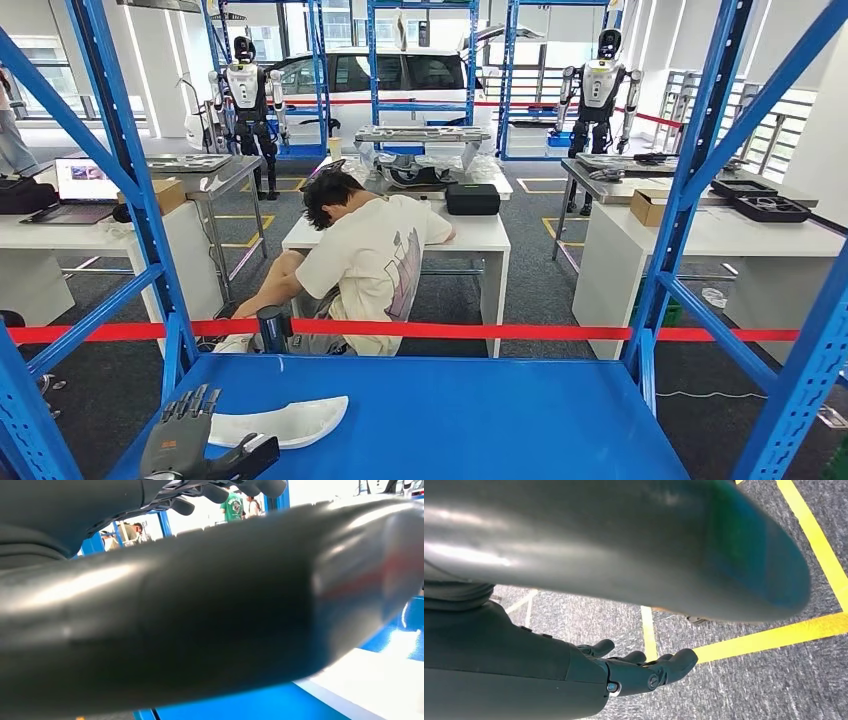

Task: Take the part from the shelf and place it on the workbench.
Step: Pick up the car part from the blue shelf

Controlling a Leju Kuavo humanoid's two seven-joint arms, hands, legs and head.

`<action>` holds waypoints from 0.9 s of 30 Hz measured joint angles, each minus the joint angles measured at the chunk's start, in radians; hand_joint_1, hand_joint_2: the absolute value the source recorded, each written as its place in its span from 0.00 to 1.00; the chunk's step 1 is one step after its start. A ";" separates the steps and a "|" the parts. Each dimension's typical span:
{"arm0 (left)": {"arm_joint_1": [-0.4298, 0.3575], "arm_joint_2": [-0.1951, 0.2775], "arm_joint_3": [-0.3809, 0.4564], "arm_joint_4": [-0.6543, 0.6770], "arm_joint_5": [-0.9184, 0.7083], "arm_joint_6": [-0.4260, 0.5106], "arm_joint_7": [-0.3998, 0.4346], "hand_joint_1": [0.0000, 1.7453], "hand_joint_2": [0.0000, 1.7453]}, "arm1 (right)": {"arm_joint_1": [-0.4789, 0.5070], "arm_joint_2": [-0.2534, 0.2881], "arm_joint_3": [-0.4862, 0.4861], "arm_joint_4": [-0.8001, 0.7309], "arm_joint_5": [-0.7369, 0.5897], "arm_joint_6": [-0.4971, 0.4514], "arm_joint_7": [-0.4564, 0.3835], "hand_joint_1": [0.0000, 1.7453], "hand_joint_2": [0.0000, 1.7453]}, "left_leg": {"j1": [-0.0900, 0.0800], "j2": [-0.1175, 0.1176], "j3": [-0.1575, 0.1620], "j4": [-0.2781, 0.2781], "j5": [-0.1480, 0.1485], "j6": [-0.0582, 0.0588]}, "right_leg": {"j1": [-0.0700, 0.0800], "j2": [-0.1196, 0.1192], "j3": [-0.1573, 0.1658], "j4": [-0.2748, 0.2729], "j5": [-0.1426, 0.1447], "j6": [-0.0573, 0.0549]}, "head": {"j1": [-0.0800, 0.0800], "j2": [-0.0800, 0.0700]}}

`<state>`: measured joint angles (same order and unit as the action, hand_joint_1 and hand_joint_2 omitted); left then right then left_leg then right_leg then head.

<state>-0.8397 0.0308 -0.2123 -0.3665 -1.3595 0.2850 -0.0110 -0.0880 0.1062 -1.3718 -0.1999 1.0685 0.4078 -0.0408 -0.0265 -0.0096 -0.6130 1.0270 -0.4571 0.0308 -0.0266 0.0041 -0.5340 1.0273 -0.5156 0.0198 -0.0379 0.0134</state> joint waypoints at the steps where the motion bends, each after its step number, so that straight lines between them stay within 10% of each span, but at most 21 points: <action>1: 0.001 0.000 0.001 -0.002 -0.001 0.000 0.000 0.00 0.00 | 0.000 0.000 0.000 0.000 0.000 0.000 0.000 0.00 0.00 | 0.001 -0.001 0.008 -0.005 -0.007 0.007 | 0.000 -0.001 -0.004 0.014 0.002 0.003 | 0.001 0.000; 3: -0.001 -0.001 0.003 -0.005 -0.004 0.001 -0.002 0.00 0.00 | -0.001 0.001 0.000 -0.001 0.000 0.000 -0.001 0.00 0.00 | 0.004 -0.001 0.033 -0.012 -0.020 0.021 | 0.000 -0.001 -0.038 0.081 -0.012 0.003 | 0.003 -0.001; 7: -0.001 -0.002 0.011 -0.007 -0.011 0.002 -0.006 0.00 0.00 | 0.002 0.001 0.000 -0.003 -0.001 0.000 -0.001 0.00 0.00 | 0.002 0.002 0.059 -0.012 -0.038 0.026 | 0.003 0.000 -0.207 0.297 -0.080 -0.001 | 0.004 -0.002; 9: 0.004 -0.003 0.011 -0.007 -0.015 0.002 -0.007 0.00 0.00 | 0.004 0.001 0.000 -0.004 0.000 0.000 -0.001 0.00 0.00 | 0.002 -0.001 0.078 -0.012 -0.052 0.017 | 0.002 -0.001 -0.232 0.271 -0.049 -0.002 | 0.004 -0.002; 13: 0.004 -0.004 0.013 -0.007 -0.017 0.004 -0.008 0.00 0.00 | 0.008 0.001 0.000 -0.005 0.000 0.000 -0.001 0.00 0.00 | 0.001 0.000 0.117 -0.012 -0.099 -0.007 | 0.008 -0.005 -0.172 0.042 0.099 -0.014 | 0.004 -0.002; 17: 0.004 -0.005 0.014 -0.011 -0.025 0.004 -0.011 0.00 0.00 | 0.008 0.004 0.000 -0.006 0.000 0.000 -0.001 0.00 0.00 | 0.004 0.001 0.135 0.026 -0.090 -0.036 | 0.011 -0.004 -0.124 0.012 0.092 -0.044 | 0.002 -0.002; 21: 0.011 -0.006 0.014 -0.008 -0.038 0.007 -0.022 0.00 0.00 | 0.003 0.005 0.000 -0.009 0.000 0.000 0.000 0.00 0.00 | 0.016 0.004 -0.003 0.220 -0.124 -0.062 | 0.009 0.001 -0.069 -0.005 0.062 -0.062 | 0.000 -0.002; 24: 0.023 -0.008 0.014 -0.006 -0.057 0.040 -0.021 0.00 0.00 | 0.004 0.006 0.000 -0.010 0.000 0.000 0.003 0.00 0.00 | 0.025 0.004 -0.072 0.220 -0.184 -0.068 | 0.009 0.005 -0.023 -0.006 0.025 -0.060 | 0.000 -0.002; 27: 0.023 -0.012 0.014 -0.010 -0.074 0.093 -0.001 0.00 0.00 | 0.005 0.008 0.001 -0.010 0.000 0.000 0.003 0.00 0.00 | 0.028 0.006 -0.060 0.054 -0.026 -0.063 | 0.010 0.009 0.020 -0.006 -0.014 -0.051 | 0.000 -0.002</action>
<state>-0.8166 0.0191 -0.1984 -0.3763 -1.4337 0.3782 -0.0117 -0.0829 0.1147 -1.3708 -0.2095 1.0685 0.4078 -0.0377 0.0014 -0.0036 -0.6727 1.0813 -0.4832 -0.0319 -0.0171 0.0127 -0.5140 1.0217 -0.5294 -0.0315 -0.0383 0.0114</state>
